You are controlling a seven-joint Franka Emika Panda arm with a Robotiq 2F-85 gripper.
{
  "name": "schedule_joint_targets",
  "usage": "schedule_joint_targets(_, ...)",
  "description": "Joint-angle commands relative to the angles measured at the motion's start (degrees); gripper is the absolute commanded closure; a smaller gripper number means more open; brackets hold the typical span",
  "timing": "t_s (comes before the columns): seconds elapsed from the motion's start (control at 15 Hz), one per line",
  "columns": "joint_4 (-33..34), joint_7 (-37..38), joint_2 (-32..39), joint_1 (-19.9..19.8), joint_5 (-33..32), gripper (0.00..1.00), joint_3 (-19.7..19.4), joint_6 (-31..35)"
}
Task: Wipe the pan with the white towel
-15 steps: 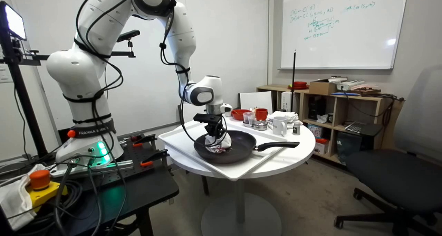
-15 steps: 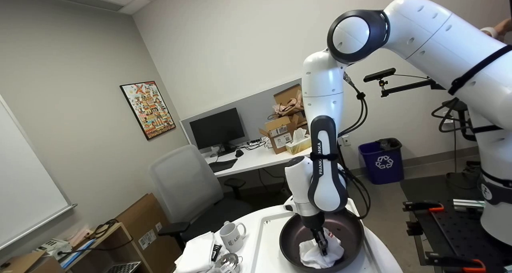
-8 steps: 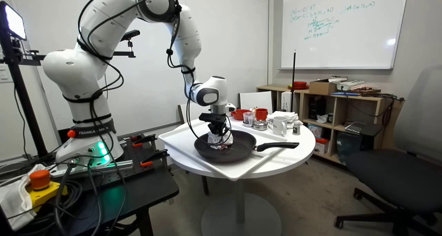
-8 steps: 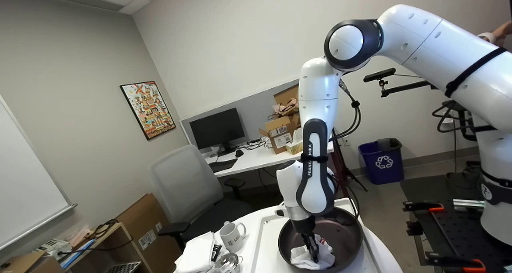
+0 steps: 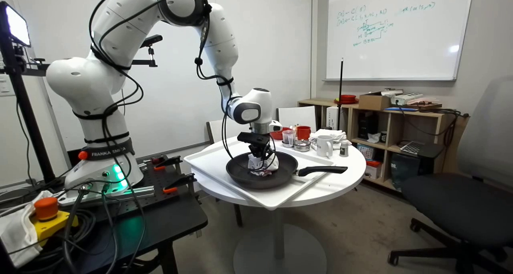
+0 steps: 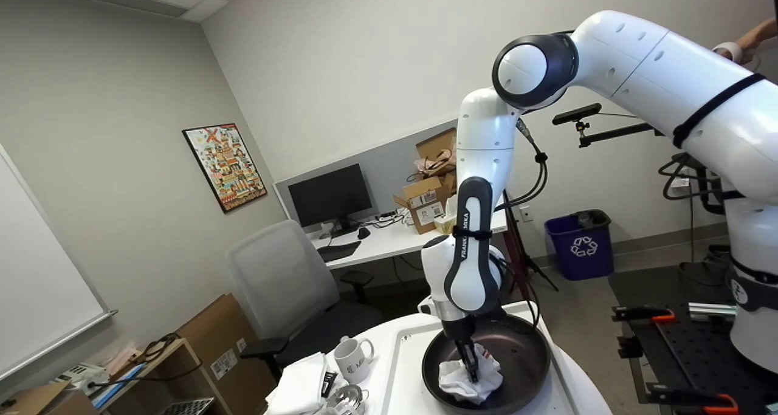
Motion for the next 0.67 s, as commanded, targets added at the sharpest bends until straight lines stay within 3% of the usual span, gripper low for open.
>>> schedule_joint_targets(0.0, 0.0, -1.2, 0.3, -2.5, 1.4, 0.97, -0.6, 1.2)
schedule_joint_targets(0.33, -1.9, -0.7, -0.9, -6.4, 2.0, 0.97, -1.2, 3.9)
schedule_joint_targets(0.6, -1.8, -1.4, -0.5, -12.0, 3.8, 0.97, 0.8, 4.0)
